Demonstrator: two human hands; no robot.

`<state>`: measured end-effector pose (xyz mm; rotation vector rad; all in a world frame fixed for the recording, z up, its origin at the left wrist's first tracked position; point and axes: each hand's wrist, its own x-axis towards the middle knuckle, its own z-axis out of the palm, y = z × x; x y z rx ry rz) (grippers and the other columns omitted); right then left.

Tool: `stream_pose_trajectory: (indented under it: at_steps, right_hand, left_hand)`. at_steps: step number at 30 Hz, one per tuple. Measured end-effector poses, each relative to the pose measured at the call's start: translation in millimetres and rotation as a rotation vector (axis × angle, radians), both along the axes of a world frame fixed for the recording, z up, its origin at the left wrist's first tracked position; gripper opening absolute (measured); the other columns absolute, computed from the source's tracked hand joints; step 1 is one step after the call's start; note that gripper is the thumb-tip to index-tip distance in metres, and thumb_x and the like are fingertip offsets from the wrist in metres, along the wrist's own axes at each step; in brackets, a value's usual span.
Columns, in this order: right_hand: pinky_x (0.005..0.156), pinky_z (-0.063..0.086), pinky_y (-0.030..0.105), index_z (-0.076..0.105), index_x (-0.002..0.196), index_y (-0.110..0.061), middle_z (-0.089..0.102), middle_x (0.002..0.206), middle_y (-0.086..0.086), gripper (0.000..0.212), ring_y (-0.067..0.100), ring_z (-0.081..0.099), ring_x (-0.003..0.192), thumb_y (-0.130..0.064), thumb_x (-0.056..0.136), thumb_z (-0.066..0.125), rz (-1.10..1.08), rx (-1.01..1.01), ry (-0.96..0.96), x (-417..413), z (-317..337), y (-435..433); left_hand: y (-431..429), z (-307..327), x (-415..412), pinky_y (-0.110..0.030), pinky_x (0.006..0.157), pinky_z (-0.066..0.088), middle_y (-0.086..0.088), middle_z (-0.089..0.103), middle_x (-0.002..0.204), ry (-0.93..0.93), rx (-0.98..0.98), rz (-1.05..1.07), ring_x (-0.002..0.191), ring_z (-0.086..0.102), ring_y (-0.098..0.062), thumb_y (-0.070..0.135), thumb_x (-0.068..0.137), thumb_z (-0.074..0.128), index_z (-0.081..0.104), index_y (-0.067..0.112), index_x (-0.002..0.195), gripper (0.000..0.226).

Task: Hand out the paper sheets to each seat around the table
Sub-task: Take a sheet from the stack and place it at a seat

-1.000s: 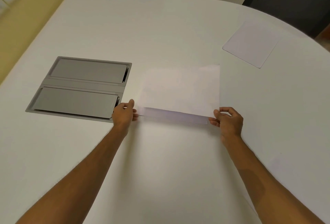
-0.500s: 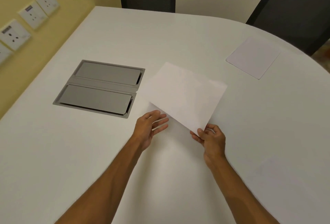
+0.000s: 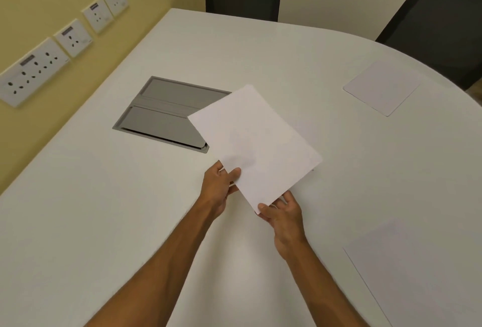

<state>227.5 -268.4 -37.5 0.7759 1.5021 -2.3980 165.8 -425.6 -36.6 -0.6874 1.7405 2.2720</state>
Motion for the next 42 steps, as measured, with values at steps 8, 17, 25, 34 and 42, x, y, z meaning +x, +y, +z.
stream_pose_trajectory:
  at_steps: [8, 17, 25, 34, 42]
  right_hand:
    - [0.073, 0.061, 0.036, 0.065, 0.126, -0.016, 0.075, 0.118, 0.007, 0.034, 0.022, 0.074, 0.099, -0.017, 0.092, 0.068, 0.001, -0.226, 0.005, -3.4, 12.0, 10.1]
    - [0.082, 0.058, 0.037, 0.073, 0.114, -0.015, 0.075, 0.116, 0.01, 0.041, 0.022, 0.073, 0.092, -0.044, 0.085, 0.073, 0.459, 0.035, 0.03, -22.9, 13.8, -7.1]
    - [0.072, 0.06, 0.032, 0.07, 0.118, -0.011, 0.078, 0.109, 0.007, 0.026, 0.028, 0.075, 0.096, -0.016, 0.092, 0.071, 0.554, 0.168, -0.009, 4.6, -16.2, -93.9]
    - [0.062, 0.06, 0.026, 0.072, 0.115, -0.009, 0.078, 0.106, 0.007, 0.026, 0.018, 0.077, 0.081, -0.003, 0.09, 0.071, 0.442, 0.123, -0.187, 30.9, -50.4, -192.0]
    - [0.063, 0.061, 0.027, 0.069, 0.119, -0.007, 0.077, 0.102, 0.005, 0.03, 0.019, 0.075, 0.084, -0.001, 0.089, 0.071, 0.403, 0.107, -0.247, 37.0, -71.9, -257.6]
  left_hand:
    - [-64.9, 20.7, 36.1, -0.028, 0.072, 0.06, 0.002, 0.078, 0.11, 0.075, -0.117, -0.066, 0.098, 0.076, -0.019, 0.001, 0.096, 0.061, 0.066, 0.023, 0.121, 0.033]
    - [-154.8, 22.4, 80.9, -0.03, 0.08, 0.06, -0.003, 0.078, 0.107, 0.051, -0.257, -0.129, 0.095, 0.075, -0.02, 0.006, 0.1, 0.058, 0.062, 0.02, 0.123, 0.028]
    - [-239.2, 4.2, 102.4, -0.034, 0.075, 0.052, -0.013, 0.059, 0.087, -0.079, -0.479, -0.238, 0.078, 0.061, -0.023, 0.013, 0.1, 0.058, 0.063, 0.001, 0.111, 0.017]
    - [-344.0, -10.7, 143.4, -0.03, 0.075, 0.052, 0.001, 0.078, 0.091, -0.25, -0.317, 0.266, 0.081, 0.069, -0.019, 0.046, 0.096, 0.062, 0.075, 0.014, 0.1, 0.035]
    - [-345.3, -58.2, 216.0, -0.043, 0.1, 0.054, -0.015, 0.069, 0.115, -0.391, 0.205, 0.627, 0.109, 0.067, -0.03, 0.034, 0.092, 0.071, 0.062, 0.001, 0.122, 0.045]
